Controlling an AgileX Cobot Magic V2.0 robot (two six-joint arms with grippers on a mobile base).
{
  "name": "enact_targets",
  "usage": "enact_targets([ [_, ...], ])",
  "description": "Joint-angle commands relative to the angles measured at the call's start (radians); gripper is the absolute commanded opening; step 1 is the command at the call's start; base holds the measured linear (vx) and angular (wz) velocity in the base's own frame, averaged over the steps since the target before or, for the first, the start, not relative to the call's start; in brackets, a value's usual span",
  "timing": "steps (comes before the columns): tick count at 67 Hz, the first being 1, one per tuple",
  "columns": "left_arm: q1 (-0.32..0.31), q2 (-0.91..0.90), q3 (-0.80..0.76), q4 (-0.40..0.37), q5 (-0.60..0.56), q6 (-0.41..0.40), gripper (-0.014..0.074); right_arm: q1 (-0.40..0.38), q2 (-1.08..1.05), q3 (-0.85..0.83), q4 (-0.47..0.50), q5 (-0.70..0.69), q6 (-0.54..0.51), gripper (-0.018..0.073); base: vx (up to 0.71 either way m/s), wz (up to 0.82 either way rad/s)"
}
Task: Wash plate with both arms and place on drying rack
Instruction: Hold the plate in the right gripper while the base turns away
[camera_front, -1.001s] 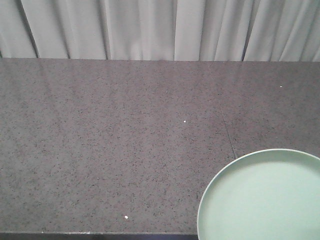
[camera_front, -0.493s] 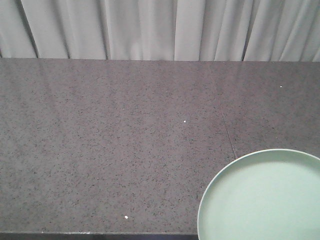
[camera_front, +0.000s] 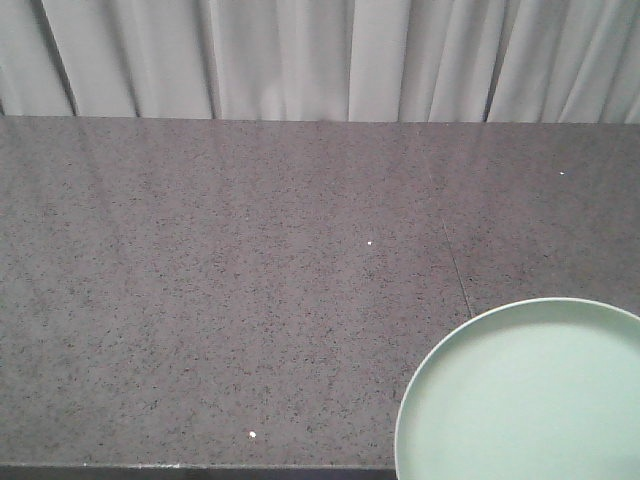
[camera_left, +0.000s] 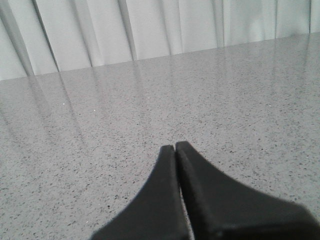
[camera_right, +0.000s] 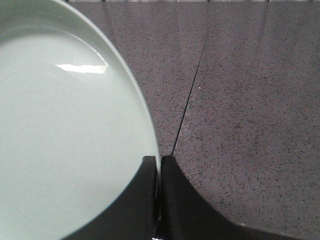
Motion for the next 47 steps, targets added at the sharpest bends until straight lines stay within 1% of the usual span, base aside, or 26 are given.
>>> enact_targets([
  [1, -0.002, -0.014, -0.021, -0.002, -0.073, -0.008, -0.0007, -0.005, 0.011, -0.024, 0.012, -0.071, 0.004, -0.0001, 0.00, 0.00],
  [30, -0.002, -0.014, -0.021, -0.002, -0.073, -0.008, -0.0007, -0.005, 0.011, -0.024, 0.012, -0.071, 0.004, -0.0001, 0.00, 0.01],
  [47, -0.002, -0.014, -0.021, -0.002, -0.073, -0.008, -0.0007, -0.005, 0.011, -0.024, 0.012, -0.071, 0.004, -0.0001, -0.03, 0.13],
])
